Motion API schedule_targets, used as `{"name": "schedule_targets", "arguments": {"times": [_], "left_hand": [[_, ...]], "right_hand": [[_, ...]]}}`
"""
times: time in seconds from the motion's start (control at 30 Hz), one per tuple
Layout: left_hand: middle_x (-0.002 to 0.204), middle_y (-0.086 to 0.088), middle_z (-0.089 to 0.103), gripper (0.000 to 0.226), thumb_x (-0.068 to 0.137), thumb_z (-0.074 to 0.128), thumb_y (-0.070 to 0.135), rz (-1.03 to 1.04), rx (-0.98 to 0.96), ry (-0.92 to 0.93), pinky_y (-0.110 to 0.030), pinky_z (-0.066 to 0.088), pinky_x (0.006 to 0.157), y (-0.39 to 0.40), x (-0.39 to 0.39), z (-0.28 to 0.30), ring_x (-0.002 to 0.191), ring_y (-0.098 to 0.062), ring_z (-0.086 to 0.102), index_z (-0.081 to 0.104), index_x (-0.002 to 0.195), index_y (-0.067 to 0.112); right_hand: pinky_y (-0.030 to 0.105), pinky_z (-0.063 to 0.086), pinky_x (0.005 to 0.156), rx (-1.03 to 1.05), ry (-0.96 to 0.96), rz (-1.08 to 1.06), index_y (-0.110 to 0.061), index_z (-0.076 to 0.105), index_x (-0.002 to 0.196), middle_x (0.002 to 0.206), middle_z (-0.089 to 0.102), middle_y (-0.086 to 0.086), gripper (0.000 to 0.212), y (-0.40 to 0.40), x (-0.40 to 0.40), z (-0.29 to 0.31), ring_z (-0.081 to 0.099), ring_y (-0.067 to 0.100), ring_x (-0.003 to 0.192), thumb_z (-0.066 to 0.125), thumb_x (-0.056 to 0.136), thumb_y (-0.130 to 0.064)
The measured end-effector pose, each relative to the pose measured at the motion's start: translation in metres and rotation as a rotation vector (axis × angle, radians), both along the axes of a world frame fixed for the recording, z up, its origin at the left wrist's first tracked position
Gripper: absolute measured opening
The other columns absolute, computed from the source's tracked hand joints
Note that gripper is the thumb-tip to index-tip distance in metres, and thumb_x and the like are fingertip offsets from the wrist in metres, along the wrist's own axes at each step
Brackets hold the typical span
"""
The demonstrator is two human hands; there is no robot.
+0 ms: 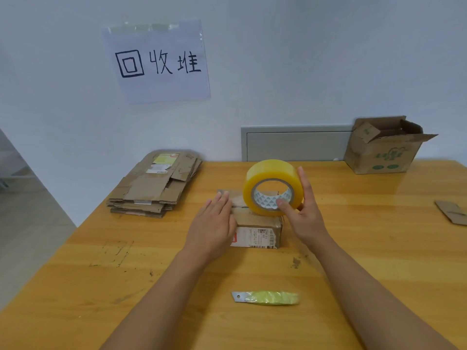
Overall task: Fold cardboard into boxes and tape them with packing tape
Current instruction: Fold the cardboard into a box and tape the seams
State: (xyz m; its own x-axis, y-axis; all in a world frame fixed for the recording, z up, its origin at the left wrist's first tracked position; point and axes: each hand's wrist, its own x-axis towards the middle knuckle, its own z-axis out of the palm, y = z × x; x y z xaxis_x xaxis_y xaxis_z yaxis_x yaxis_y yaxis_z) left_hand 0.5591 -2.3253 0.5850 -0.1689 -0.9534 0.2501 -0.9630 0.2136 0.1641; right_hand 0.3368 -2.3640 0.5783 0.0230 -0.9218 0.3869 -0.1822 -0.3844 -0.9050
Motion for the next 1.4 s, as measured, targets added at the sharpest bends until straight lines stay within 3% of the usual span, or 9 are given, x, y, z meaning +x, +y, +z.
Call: {"name": "schedule_targets", "arguments": {"times": [0.1,0.17,0.33,0.43,0.5,0.77,1.0,1.23,1.4], "left_hand": [[0.166,-0.004,0.012,0.102,0.082,-0.008,0.075,0.002,0.043,0.003,-0.025,-0.002,0.12,-0.001,-0.003,-0.003,0.153,-0.013,0.007,0.019,0.157,0.012],[0.165,-0.006,0.018,0.108,0.079,-0.004,0.082,0.014,0.037,-0.019,-0.028,0.004,0.121,-0.003,-0.003,-0.004,0.152,-0.015,0.012,0.024,0.156,0.012],[0.162,-0.002,0.026,0.098,0.082,-0.001,0.082,0.021,0.033,-0.039,-0.031,0.012,0.121,-0.003,0.0,-0.003,0.15,-0.017,0.02,0.024,0.155,0.021],[0.155,-0.003,0.033,0.089,0.082,-0.002,0.083,0.024,0.019,-0.081,-0.036,0.022,0.119,-0.004,-0.002,-0.003,0.144,-0.021,0.032,0.026,0.149,0.032],[0.16,-0.007,0.026,0.093,0.078,-0.004,0.085,0.033,0.042,-0.099,-0.036,0.017,0.121,-0.004,-0.006,-0.003,0.149,-0.023,0.024,0.022,0.153,0.036],[0.165,-0.003,0.015,0.095,0.076,-0.006,0.085,0.039,0.055,-0.109,-0.033,0.01,0.122,-0.002,-0.007,0.0,0.152,-0.018,0.013,0.019,0.156,0.04],[0.163,0.0,0.022,0.092,0.079,-0.005,0.082,0.022,0.043,-0.178,-0.038,0.011,0.121,-0.003,-0.004,0.002,0.149,-0.02,0.02,0.026,0.154,0.039],[0.153,-0.003,0.032,0.089,0.081,-0.001,0.078,-0.036,0.057,-0.228,-0.038,0.022,0.115,-0.001,-0.024,0.015,0.141,-0.023,0.027,0.015,0.156,0.033],[0.167,-0.005,0.006,0.088,0.091,0.021,0.078,-0.089,0.077,-0.2,-0.038,0.002,0.122,-0.005,-0.069,0.009,0.153,-0.022,0.003,0.005,0.159,0.025]], "right_hand": [[0.011,0.048,0.086,0.006,0.002,0.012,-0.057,0.015,0.144,0.129,0.05,-0.027,0.081,-0.001,0.0,0.001,0.056,-0.01,0.11,0.066,0.094,-0.019],[0.014,0.048,0.089,-0.001,0.014,0.027,-0.055,0.017,0.145,0.126,0.05,-0.032,0.078,-0.002,-0.001,0.002,0.057,-0.009,0.11,0.065,0.095,-0.02],[0.038,0.045,0.107,-0.089,0.078,-0.092,-0.057,0.027,0.142,0.145,0.045,-0.006,0.068,-0.009,-0.028,0.015,0.05,0.013,0.127,0.06,0.098,-0.017],[0.036,0.044,0.102,-0.071,0.14,-0.173,-0.051,0.031,0.144,0.13,0.048,-0.002,0.065,-0.01,-0.062,0.008,0.052,-0.002,0.11,0.061,0.097,-0.017],[0.031,0.042,0.098,-0.043,0.157,-0.17,-0.051,0.032,0.144,0.125,0.046,-0.003,0.066,-0.007,-0.072,-0.001,0.05,-0.011,0.107,0.062,0.097,-0.016],[0.001,0.037,0.08,-0.077,0.2,-0.21,-0.045,0.034,0.146,0.116,0.048,0.005,0.067,-0.01,-0.076,-0.011,0.049,-0.013,0.096,0.06,0.096,-0.008],[0.014,0.042,0.085,-0.057,0.216,-0.203,-0.042,0.035,0.15,0.121,0.047,0.005,0.065,-0.007,-0.079,-0.026,0.051,0.012,0.103,0.056,0.098,-0.008],[0.004,0.036,0.082,-0.046,0.243,-0.216,-0.042,0.03,0.152,0.124,0.045,0.001,0.071,-0.002,-0.079,-0.03,0.046,-0.008,0.098,0.059,0.096,-0.009],[0.005,0.035,0.083,-0.049,0.274,-0.229,-0.04,0.028,0.153,0.122,0.044,0.0,0.074,0.002,-0.077,-0.032,0.044,-0.011,0.096,0.062,0.095,-0.01]]}}
